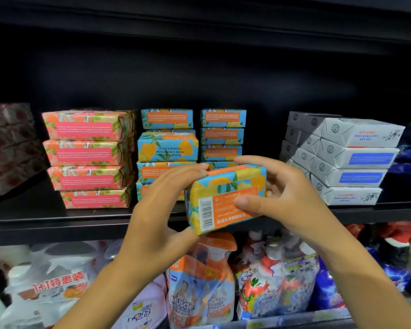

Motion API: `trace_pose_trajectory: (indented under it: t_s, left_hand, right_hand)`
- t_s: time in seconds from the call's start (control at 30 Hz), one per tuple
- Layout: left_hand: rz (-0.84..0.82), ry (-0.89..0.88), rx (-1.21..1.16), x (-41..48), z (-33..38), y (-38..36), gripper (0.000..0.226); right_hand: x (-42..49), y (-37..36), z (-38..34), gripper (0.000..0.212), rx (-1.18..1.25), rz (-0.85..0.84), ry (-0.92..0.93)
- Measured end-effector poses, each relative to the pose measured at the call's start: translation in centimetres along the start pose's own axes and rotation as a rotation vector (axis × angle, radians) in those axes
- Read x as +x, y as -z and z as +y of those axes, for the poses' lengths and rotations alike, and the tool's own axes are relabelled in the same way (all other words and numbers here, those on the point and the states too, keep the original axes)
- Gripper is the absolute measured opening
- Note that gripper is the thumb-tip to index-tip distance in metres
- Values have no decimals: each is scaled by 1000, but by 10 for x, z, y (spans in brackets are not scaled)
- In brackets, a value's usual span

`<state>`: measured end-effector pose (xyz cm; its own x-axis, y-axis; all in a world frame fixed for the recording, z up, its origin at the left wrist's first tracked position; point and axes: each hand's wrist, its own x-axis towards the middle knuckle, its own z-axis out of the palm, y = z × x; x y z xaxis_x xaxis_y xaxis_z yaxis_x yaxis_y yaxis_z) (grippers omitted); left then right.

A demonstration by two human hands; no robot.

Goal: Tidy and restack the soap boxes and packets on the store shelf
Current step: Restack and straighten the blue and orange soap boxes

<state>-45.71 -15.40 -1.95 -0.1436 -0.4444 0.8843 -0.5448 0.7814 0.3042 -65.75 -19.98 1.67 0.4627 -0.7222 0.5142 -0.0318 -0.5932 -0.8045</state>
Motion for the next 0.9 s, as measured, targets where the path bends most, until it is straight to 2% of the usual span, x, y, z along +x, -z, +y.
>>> trace_pose_trajectory:
  t_s: [0.07,0.13,0.23,0.33,0.43,0.5,0.6,0.7,0.77,0.83,0.9]
  left_hand:
    - [-22,59,-24,0,-3,0,55]
    - [-88,151,-74,-1,-5,3,68]
    - [-142,299,-239,-2,-1,5,86]
    - [-58,437,-405,5,-1,7,83]
    - [-49,477,-423,14,-3,8,71]
    - [-57,466,-442,15,-4,9,67]
    - [6,411,-380,13,-1,13,61]
    - [95,317,-276,18,3,22,61]
    - [161,277,-250,25,4,30,60]
    - [223,258,-220,36,2,37,57]
    - [293,260,-160,47,-5,43,54]
  right_hand:
    - [-1,-1,-5,53,-38,30,46]
    - [-6,-4,-8,49,-124,100,110]
    - [-11,-9,-6,47,-355,259,258]
    - [-8,-14,-1,39,-420,286,441]
    - [-5,-18,9,40,-464,266,629]
    - [-4,-21,15,43,-444,256,676]
    - [-4,-23,21,47,-410,264,612]
    - [-3,-21,25,49,-348,317,446]
    - [-2,-18,30,44,-399,309,330]
    - [-2,-17,39,40,-511,226,248]
    - [-3,-18,49,45,-607,93,151]
